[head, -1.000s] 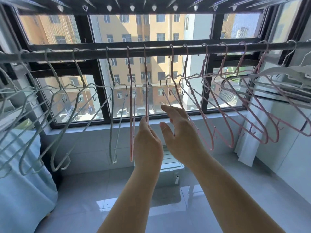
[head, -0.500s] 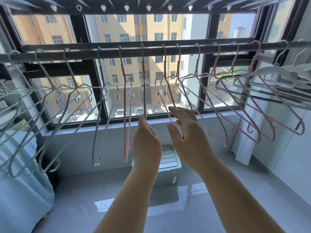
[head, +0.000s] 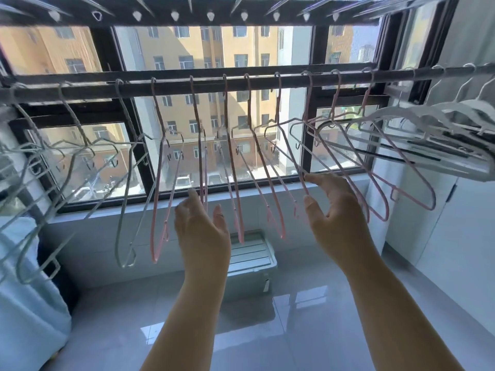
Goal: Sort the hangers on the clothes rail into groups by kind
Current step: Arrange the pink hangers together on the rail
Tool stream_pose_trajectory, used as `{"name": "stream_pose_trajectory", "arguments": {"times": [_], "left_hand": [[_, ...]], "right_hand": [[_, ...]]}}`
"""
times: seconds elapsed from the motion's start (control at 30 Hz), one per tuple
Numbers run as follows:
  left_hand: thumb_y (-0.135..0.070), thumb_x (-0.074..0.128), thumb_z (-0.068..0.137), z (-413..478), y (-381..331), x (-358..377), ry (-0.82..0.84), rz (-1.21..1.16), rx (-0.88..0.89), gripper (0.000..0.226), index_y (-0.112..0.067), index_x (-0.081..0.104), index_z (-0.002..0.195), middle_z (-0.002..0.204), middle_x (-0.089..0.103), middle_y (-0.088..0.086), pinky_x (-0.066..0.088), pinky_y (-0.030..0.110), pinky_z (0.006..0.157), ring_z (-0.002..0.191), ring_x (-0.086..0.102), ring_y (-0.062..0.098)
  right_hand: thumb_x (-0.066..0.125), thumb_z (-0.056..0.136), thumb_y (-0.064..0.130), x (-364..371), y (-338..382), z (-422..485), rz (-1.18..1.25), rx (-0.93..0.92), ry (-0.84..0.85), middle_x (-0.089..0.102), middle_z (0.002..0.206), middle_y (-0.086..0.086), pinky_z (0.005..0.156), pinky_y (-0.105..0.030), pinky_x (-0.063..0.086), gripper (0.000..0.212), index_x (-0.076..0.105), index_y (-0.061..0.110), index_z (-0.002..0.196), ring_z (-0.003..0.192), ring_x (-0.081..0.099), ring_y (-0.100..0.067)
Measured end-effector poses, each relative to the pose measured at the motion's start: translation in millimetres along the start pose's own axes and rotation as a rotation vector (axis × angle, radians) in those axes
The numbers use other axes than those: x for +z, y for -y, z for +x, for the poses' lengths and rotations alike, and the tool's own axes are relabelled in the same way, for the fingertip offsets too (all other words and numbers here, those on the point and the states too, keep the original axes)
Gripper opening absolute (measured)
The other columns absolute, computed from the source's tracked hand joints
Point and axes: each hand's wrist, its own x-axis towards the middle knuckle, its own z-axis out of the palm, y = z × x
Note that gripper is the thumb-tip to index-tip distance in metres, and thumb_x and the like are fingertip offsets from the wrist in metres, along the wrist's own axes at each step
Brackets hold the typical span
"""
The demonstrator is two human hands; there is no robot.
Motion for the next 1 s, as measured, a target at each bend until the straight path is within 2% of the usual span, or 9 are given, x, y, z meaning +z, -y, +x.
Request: {"name": "stream_pose_trajectory", "arguments": {"times": [0.13,0.23,0.3,0.47,0.6,0.73,0.8,0.93,1.0], "left_hand": [[-0.020,0.044,0.090,-14.1,-23.2,-6.8,-0.248,-0.080,0.303,0.044,-0.005,0.041,0.132,0.129,0.050,0.014,0.021,0.023,0.108,0.123,0.041,0.023],[-0.012,0.047,0.090,-26.6,-58.7,-2.5,-0.097,-0.272,0.385,0.043,-0.010,0.040,0.133,0.131,0.049,0.005,0.031,0.019,0.104,0.121,0.042,0.010],[-0.011,0.046,0.091,-27.3,-78.1,7.3,0.053,-0.290,0.359,0.052,-0.012,0.026,0.140,0.143,0.036,0.003,0.020,0.013,0.106,0.129,0.030,0.007],[-0.017,0.038,0.094,-13.5,-88.1,42.4,0.425,-0.185,0.048,0.070,-0.014,-0.012,0.143,0.154,-0.007,0.001,-0.004,0.027,0.114,0.141,-0.007,0.012],[-0.013,0.039,0.093,-15.6,-83.0,52.0,0.488,-0.291,-0.037,0.070,-0.016,-0.008,0.144,0.155,0.001,0.003,0.006,0.028,0.112,0.141,0.003,0.016],[-0.013,0.034,0.095,-15.4,-75.0,61.0,0.350,-0.349,0.008,0.053,-0.015,0.011,0.143,0.147,0.026,0.008,0.021,0.031,0.110,0.135,0.026,0.021],[-0.016,0.031,0.097,-13.4,-74.4,64.6,0.320,-0.391,-0.002,0.047,-0.014,0.017,0.142,0.146,0.031,0.008,0.023,0.021,0.104,0.133,0.030,0.019],[-0.017,0.028,0.098,-7.1,-77.2,69.3,0.267,-0.412,0.010,0.045,-0.013,0.020,0.142,0.146,0.035,0.006,0.024,0.010,0.096,0.133,0.033,0.015],[-0.018,0.027,0.098,-4.5,-76.7,72.8,0.268,-0.392,0.005,0.046,-0.014,0.018,0.143,0.138,0.045,0.009,0.038,0.015,0.086,0.120,0.049,0.021]], "right_hand": [[0.051,0.091,0.019,-1.0,-8.5,1.8,0.041,0.069,0.100,0.046,0.137,-0.001,0.103,-0.028,0.035,0.043,0.045,0.018,0.134,0.126,0.043,-0.018],[0.051,0.091,0.016,4.8,-9.0,9.6,0.158,0.107,0.142,0.047,0.136,-0.002,0.104,-0.035,0.040,0.047,0.039,0.025,0.135,0.125,0.045,-0.017],[0.049,0.092,0.016,10.0,-7.2,15.4,0.226,0.171,0.177,0.049,0.132,-0.002,0.095,-0.031,0.042,0.050,0.033,0.026,0.138,0.116,0.048,-0.016],[0.045,0.094,0.020,20.4,-9.1,26.8,0.277,0.268,0.230,0.053,0.098,0.002,0.084,-0.032,0.042,0.048,0.030,0.017,0.139,0.100,0.057,-0.022],[0.041,0.094,0.018,26.3,-15.5,34.3,0.283,0.276,0.183,0.059,0.079,0.000,0.074,-0.026,0.038,0.042,0.036,0.014,0.136,0.077,0.055,-0.016],[0.041,0.095,0.022,32.5,-20.8,41.6,0.280,0.252,0.089,0.048,0.063,0.009,0.055,-0.019,0.034,0.036,0.048,0.011,0.129,0.057,0.045,-0.004],[0.041,0.096,0.022,33.9,-20.1,43.2,0.279,0.230,0.025,0.050,0.067,0.011,0.055,-0.017,0.032,0.036,0.051,0.009,0.128,0.058,0.043,-0.001],[0.041,0.096,0.020,34.8,-18.3,44.0,0.255,0.210,-0.044,0.064,0.120,-0.008,0.079,-0.020,0.042,0.037,0.050,0.008,0.130,0.093,0.060,-0.015],[0.041,0.096,0.019,33.7,-19.2,45.0,0.253,0.188,-0.062,0.065,0.118,-0.008,0.074,-0.017,0.043,0.038,0.050,0.008,0.131,0.080,0.059,-0.010]]}}
